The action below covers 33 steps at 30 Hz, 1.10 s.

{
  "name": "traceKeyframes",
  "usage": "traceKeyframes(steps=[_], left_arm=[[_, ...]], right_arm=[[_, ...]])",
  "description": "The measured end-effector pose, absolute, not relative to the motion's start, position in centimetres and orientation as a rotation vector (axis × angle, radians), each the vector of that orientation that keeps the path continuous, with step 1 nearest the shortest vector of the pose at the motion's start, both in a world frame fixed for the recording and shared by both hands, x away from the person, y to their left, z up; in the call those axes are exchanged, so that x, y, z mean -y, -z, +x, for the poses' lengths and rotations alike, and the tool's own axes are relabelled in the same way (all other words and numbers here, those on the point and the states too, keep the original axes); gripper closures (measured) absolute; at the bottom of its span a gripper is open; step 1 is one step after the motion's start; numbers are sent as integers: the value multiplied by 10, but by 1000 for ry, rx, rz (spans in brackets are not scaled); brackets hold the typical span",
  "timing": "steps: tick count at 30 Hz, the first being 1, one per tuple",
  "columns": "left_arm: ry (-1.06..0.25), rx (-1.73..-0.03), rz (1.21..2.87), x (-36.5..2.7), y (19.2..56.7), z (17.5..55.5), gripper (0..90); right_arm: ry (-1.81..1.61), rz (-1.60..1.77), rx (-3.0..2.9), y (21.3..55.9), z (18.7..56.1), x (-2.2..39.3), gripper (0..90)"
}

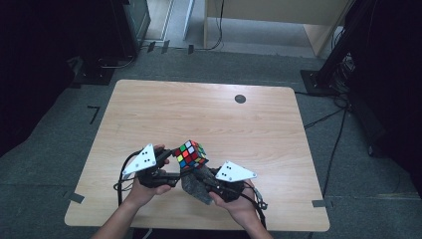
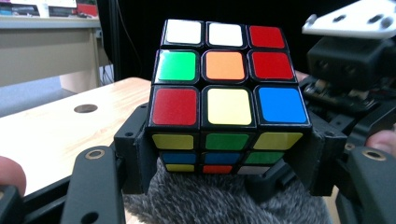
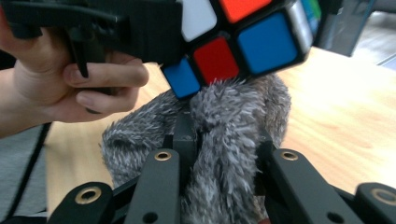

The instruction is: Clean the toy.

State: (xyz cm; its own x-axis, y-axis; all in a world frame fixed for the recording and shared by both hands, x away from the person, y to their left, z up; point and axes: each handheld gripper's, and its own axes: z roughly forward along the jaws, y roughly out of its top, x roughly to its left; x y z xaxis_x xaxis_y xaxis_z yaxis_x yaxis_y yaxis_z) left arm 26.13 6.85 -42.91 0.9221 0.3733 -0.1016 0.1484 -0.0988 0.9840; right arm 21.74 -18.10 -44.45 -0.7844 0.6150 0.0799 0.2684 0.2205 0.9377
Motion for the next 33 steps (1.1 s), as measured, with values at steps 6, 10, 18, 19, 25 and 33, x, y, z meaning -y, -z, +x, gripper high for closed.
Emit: traceKeyframes(steps=[6, 10, 18, 19, 25, 33], left_arm=[[-194, -406, 1671, -69, 429, 262, 341], [-187, -418, 1664, -69, 428, 263, 341], [-183, -418, 1666, -69, 429, 263, 341], [-184, -417, 1666, -69, 429, 263, 341], [-178, -422, 1665, -69, 428, 263, 341], [-179, -418, 1667, -68, 429, 263, 341]], right_arm=[[-1648, 915, -2021, 434, 220, 205, 743], [-1663, 921, -2019, 435, 221, 206, 743], [-1622, 823, -2134, 440, 219, 192, 737], [-1630, 833, -2116, 439, 219, 195, 737], [-1669, 889, -2029, 434, 220, 206, 742], [-1587, 775, -2172, 444, 215, 183, 734]])
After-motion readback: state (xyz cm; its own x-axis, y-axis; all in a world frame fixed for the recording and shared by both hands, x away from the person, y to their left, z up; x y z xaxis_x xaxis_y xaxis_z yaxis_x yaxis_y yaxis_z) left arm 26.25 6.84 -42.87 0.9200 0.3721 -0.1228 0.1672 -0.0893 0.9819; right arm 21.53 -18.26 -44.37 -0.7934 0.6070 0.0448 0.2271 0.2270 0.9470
